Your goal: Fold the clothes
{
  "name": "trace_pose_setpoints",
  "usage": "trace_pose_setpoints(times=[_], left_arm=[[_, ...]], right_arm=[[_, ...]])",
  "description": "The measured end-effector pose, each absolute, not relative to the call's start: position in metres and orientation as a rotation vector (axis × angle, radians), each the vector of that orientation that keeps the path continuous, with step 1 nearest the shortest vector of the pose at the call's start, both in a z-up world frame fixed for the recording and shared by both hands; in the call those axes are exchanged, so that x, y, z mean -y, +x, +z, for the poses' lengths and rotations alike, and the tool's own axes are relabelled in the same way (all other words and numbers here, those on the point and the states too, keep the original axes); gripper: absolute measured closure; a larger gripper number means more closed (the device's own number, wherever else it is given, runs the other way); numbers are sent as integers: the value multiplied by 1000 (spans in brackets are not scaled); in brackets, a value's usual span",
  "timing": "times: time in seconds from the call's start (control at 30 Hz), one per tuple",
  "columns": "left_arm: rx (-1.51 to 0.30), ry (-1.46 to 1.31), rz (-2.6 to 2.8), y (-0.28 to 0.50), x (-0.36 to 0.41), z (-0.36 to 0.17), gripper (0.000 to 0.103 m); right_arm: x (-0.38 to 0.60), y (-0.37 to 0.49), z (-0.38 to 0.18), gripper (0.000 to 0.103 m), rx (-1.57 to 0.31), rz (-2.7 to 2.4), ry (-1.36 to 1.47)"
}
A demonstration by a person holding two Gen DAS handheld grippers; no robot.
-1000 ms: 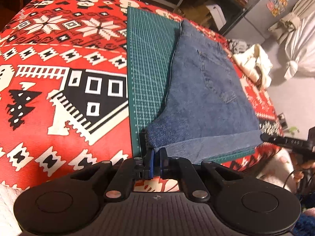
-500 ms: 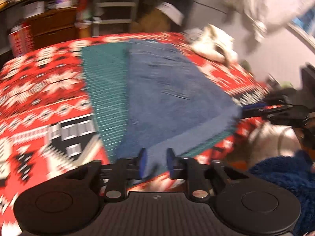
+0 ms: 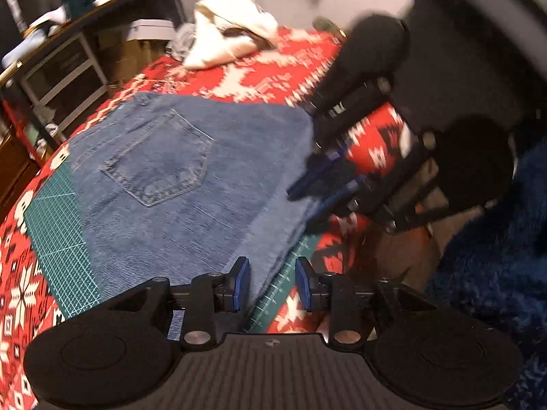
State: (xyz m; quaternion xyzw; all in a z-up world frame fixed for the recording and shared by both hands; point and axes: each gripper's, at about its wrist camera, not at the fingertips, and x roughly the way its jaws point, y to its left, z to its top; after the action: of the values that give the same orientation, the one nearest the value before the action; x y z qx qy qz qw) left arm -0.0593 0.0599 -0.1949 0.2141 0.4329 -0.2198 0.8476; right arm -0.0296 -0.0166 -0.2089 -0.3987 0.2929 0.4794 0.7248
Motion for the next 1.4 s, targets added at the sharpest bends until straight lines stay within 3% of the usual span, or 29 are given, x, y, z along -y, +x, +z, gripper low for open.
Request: trace_pose_setpoints(times=[0.1, 0.2, 0.27, 0.43, 0.73, 0.97, 1.1, 1.17, 1.4], left_arm=[[-908, 504, -458, -61, -55, -202, 74], [-894, 495, -427, -59, -57, -201, 93], [-884, 441, -433, -58, -65, -194, 98], [-825, 377, -406, -63, -76, -179, 101], [-932, 304, -415, -64, -84, -201, 101], [-902, -16, -370, -61, -124, -175, 96], [-845, -115, -266, -49, -143, -167, 72], [-853, -119, -181, -43, -153, -171, 72], [-934, -162, 20, -37, -203, -185, 62]], right_arm=[[16, -30, -208, 83, -640, 1067, -895], [16, -28, -206, 93, -635, 1056, -880], [18, -28, -202, 95, -624, 1048, -860], [25, -22, -196, 96, -634, 1048, -796], [48, -3, -198, 96, -782, 1071, -610], [96, 22, -179, 95, -865, 958, -222], [115, 46, -184, 92, -877, 773, -83], [120, 58, -193, 85, -892, 684, -42], [129, 75, -213, 80, -971, 617, 62]])
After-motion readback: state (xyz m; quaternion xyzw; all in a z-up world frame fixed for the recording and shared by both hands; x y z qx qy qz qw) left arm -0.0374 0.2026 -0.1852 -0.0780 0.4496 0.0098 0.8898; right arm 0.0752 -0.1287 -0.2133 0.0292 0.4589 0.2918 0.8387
